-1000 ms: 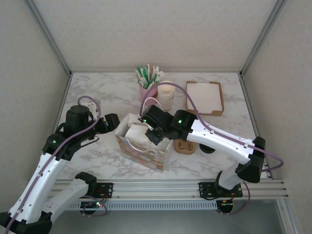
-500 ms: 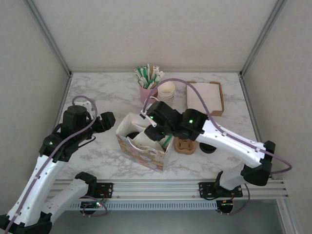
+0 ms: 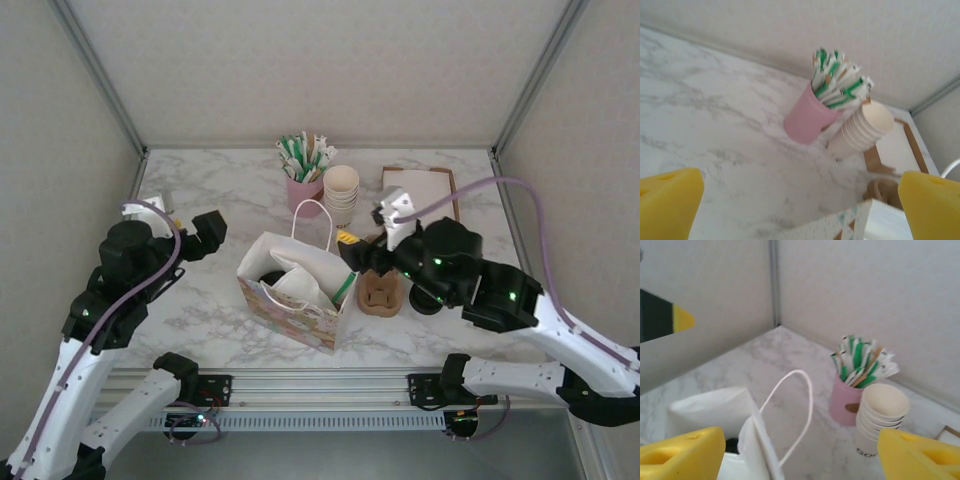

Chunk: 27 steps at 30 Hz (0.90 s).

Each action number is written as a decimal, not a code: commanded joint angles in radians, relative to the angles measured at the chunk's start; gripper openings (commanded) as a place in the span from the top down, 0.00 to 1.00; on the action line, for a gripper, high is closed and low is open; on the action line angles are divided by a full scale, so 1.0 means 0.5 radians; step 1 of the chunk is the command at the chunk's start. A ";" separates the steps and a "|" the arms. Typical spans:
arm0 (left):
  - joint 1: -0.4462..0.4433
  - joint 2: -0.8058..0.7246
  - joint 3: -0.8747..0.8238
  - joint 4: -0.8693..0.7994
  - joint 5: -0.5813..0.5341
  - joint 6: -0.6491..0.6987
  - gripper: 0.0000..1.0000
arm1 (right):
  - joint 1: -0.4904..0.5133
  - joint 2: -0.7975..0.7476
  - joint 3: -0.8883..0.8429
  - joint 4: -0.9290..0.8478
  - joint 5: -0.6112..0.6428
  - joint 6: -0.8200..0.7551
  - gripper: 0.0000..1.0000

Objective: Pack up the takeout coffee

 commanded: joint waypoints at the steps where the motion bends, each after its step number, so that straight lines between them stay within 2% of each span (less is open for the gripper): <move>1: -0.015 -0.064 -0.120 0.220 -0.320 0.051 0.00 | 0.012 -0.132 -0.193 0.346 0.304 -0.240 0.16; 3: -0.014 -0.094 -0.212 0.340 -0.513 0.099 0.00 | 0.005 -0.204 -0.318 0.501 0.499 -0.360 0.09; 5: -0.014 -0.132 -0.307 0.468 -0.693 0.090 0.00 | -0.019 -0.258 -0.452 0.672 0.577 -0.553 0.01; 7: -0.015 -0.153 -0.399 0.592 -0.872 0.041 0.00 | -0.084 -0.293 -0.577 0.800 0.620 -0.684 0.01; 9: -0.012 -0.145 -0.457 0.665 -0.939 0.089 0.00 | -0.228 -0.327 -0.668 0.831 0.597 -0.680 0.01; 11: -0.008 -0.106 -0.478 0.688 -0.972 0.149 0.00 | -0.413 -0.363 -0.750 0.846 0.541 -0.624 0.01; 16: 0.025 0.111 -0.507 0.734 -1.223 0.311 0.00 | -0.958 -0.467 -1.019 1.013 0.425 -0.450 0.01; 20: 0.180 0.230 -0.562 0.816 -1.253 0.157 0.00 | -1.371 -0.429 -1.207 1.142 0.316 -0.256 0.01; 23: 0.325 0.259 -0.649 0.874 -1.434 -0.067 0.00 | -1.702 -0.325 -1.294 1.136 0.174 0.030 0.01; 24: 0.349 0.261 -0.676 0.880 -1.501 -0.145 0.00 | -1.778 -0.283 -1.324 1.152 0.119 0.087 0.01; 27: 0.362 0.314 -0.755 0.977 -1.650 -0.118 0.00 | -1.940 -0.121 -1.434 1.275 0.039 0.205 0.01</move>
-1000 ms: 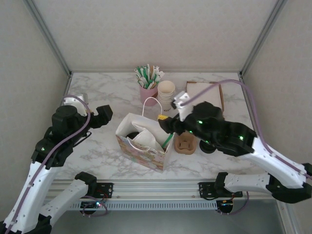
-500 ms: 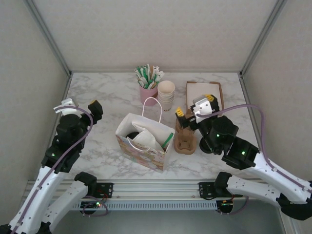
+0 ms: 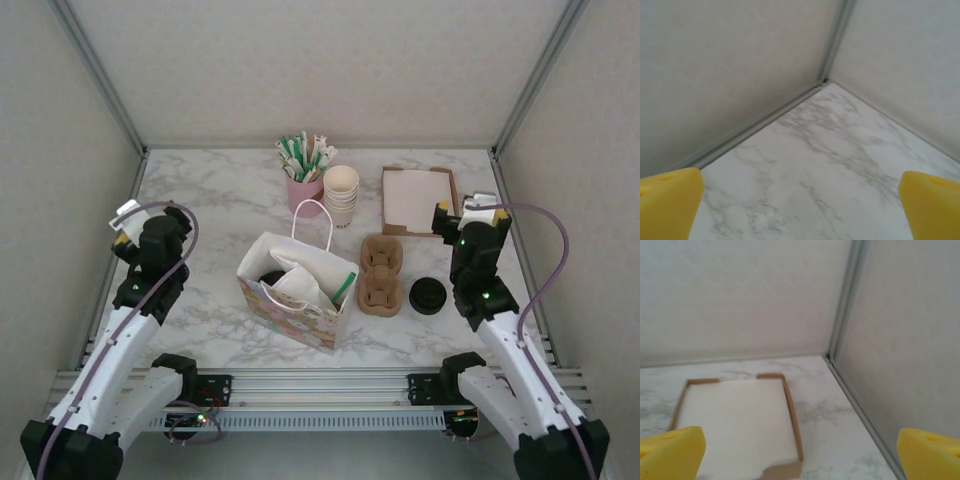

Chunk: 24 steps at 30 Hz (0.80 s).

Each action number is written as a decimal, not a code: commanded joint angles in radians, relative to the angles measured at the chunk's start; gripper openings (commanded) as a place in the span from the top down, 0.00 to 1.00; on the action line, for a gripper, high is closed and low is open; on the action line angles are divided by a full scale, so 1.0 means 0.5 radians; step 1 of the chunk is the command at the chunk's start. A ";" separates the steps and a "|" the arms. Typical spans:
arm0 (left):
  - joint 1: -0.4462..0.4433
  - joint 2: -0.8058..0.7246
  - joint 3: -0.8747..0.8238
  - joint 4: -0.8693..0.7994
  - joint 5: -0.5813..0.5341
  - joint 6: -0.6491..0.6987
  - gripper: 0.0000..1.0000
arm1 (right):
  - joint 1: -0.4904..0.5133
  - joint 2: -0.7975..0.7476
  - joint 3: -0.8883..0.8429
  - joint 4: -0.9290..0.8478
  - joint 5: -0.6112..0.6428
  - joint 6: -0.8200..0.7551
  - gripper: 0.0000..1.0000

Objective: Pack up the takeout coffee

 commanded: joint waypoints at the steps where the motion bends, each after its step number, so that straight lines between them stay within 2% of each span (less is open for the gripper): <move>1: 0.025 0.064 -0.067 0.138 -0.317 -0.120 0.00 | -0.130 0.158 -0.112 0.207 -0.140 0.277 0.01; 5: 0.068 0.182 -0.140 0.166 -0.375 -0.139 0.00 | -0.183 0.304 -0.276 0.482 -0.131 0.276 0.01; 12: 0.169 0.358 -0.453 0.678 -0.157 0.081 0.00 | -0.234 0.556 -0.380 0.691 -0.182 0.189 0.01; 15: 0.184 0.484 -0.459 0.747 -0.105 0.244 0.00 | -0.245 0.690 -0.492 0.812 -0.205 0.161 0.01; 19: 0.219 0.666 -0.460 0.820 -0.014 0.334 0.00 | -0.249 0.807 -0.558 0.980 -0.246 0.182 0.01; 24: 0.232 0.853 -0.589 1.206 0.182 0.456 0.00 | -0.253 0.933 -0.536 1.059 -0.293 0.166 0.01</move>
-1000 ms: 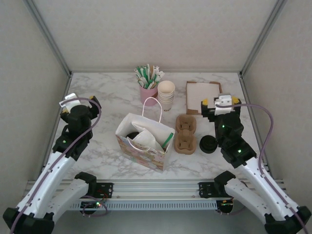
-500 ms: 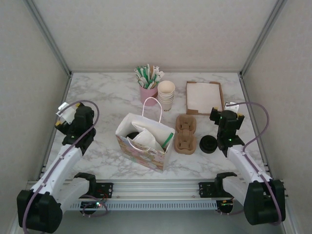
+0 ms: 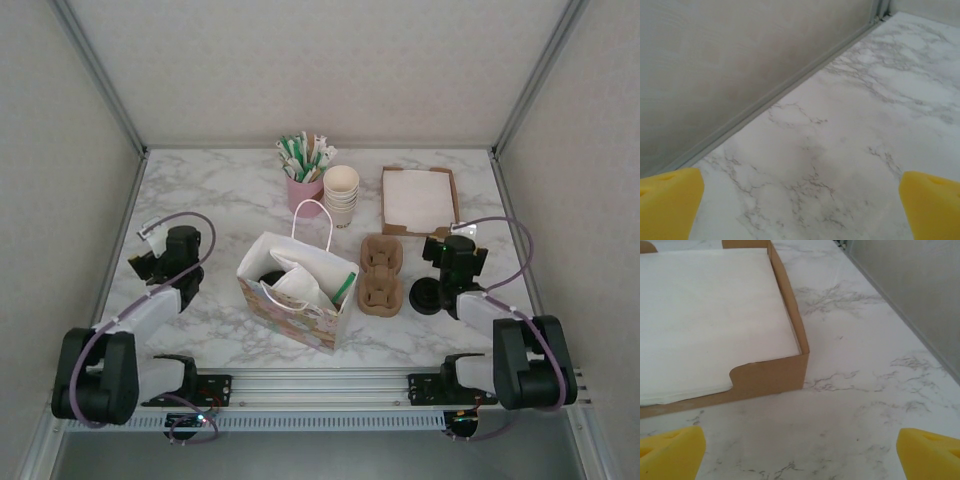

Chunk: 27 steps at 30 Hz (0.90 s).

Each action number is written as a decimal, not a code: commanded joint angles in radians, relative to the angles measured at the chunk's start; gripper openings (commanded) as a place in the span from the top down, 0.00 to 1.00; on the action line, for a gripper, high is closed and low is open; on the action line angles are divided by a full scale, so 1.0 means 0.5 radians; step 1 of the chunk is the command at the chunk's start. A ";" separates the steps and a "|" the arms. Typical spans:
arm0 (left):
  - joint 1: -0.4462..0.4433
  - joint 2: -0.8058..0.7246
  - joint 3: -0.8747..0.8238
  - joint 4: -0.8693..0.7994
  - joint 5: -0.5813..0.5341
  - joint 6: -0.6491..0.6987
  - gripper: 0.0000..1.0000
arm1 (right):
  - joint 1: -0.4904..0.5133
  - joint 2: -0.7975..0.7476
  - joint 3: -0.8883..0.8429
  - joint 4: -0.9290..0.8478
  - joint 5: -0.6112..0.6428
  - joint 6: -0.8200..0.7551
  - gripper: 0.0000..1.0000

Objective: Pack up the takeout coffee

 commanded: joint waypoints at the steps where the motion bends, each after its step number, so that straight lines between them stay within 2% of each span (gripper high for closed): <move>1: 0.024 0.102 -0.063 0.318 0.217 0.180 0.00 | -0.015 0.057 0.011 0.231 -0.046 -0.042 0.01; 4: 0.030 0.169 -0.084 0.522 0.363 0.318 0.00 | -0.018 0.130 0.024 0.332 -0.063 -0.076 0.01; 8: 0.043 0.245 -0.144 0.826 0.409 0.372 0.00 | -0.026 0.213 0.102 0.311 -0.144 -0.065 0.01; 9: 0.051 0.248 -0.122 0.769 0.452 0.361 0.00 | -0.028 0.235 0.090 0.369 -0.175 -0.054 0.01; 12: 0.068 0.277 -0.095 0.764 0.673 0.422 0.00 | -0.030 0.335 0.122 0.434 -0.284 -0.076 0.01; 15: 0.072 0.256 -0.167 0.899 0.907 0.477 0.00 | -0.028 0.453 0.206 0.430 -0.332 -0.086 0.01; 18: 0.073 0.301 -0.231 1.074 1.033 0.479 0.00 | -0.028 0.471 0.190 0.474 -0.365 -0.100 0.01; 21: 0.070 0.504 -0.255 1.316 1.072 0.468 0.00 | -0.028 0.504 0.103 0.602 -0.448 -0.129 0.01; 23: 0.073 0.660 -0.207 1.389 1.018 0.458 0.00 | -0.031 0.543 0.067 0.689 -0.503 -0.152 0.01; 25: 0.078 0.645 -0.139 1.221 0.987 0.427 0.00 | -0.032 0.545 0.062 0.708 -0.510 -0.157 0.01; 26: 0.078 0.664 -0.157 1.298 0.978 0.437 0.00 | -0.031 0.547 0.057 0.714 -0.513 -0.158 0.01; 27: 0.080 0.640 -0.142 1.216 0.980 0.425 0.00 | -0.032 0.546 0.059 0.710 -0.513 -0.157 0.01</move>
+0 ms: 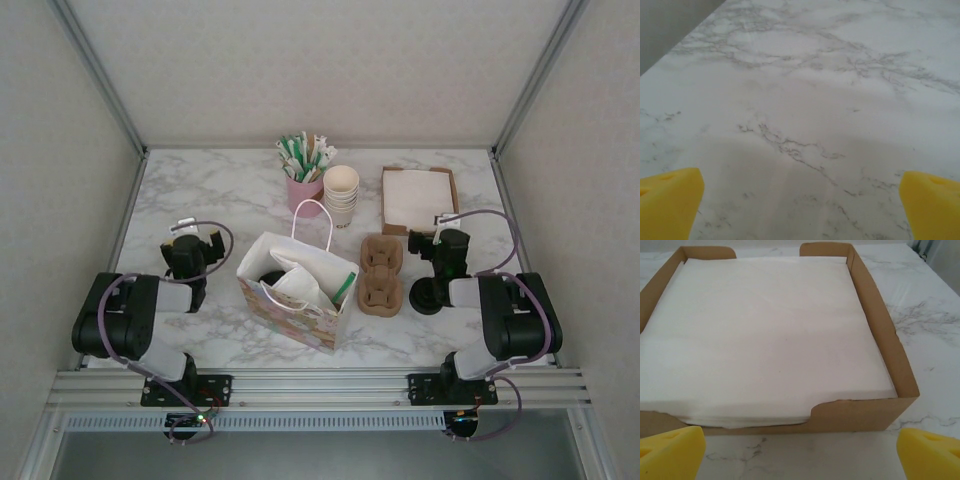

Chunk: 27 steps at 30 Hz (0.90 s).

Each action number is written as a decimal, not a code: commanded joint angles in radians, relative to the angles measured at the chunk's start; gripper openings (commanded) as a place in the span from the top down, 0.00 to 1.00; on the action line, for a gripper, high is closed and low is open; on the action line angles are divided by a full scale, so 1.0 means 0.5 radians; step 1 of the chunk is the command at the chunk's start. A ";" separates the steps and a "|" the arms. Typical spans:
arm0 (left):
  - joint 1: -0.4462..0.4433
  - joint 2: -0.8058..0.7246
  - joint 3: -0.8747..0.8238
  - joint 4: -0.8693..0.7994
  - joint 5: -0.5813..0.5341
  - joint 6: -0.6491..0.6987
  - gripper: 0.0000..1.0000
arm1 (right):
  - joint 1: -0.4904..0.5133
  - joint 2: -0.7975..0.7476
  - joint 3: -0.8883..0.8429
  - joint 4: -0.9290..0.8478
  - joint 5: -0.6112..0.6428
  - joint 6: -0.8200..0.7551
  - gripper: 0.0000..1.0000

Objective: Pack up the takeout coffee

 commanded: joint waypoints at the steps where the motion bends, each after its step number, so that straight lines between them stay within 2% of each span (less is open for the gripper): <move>1: 0.024 -0.002 0.059 0.121 0.013 -0.015 0.00 | -0.014 0.023 -0.033 0.147 -0.054 -0.043 0.01; 27: 0.024 -0.010 0.064 0.090 0.010 -0.018 0.00 | -0.033 0.023 -0.015 0.118 -0.081 -0.028 0.01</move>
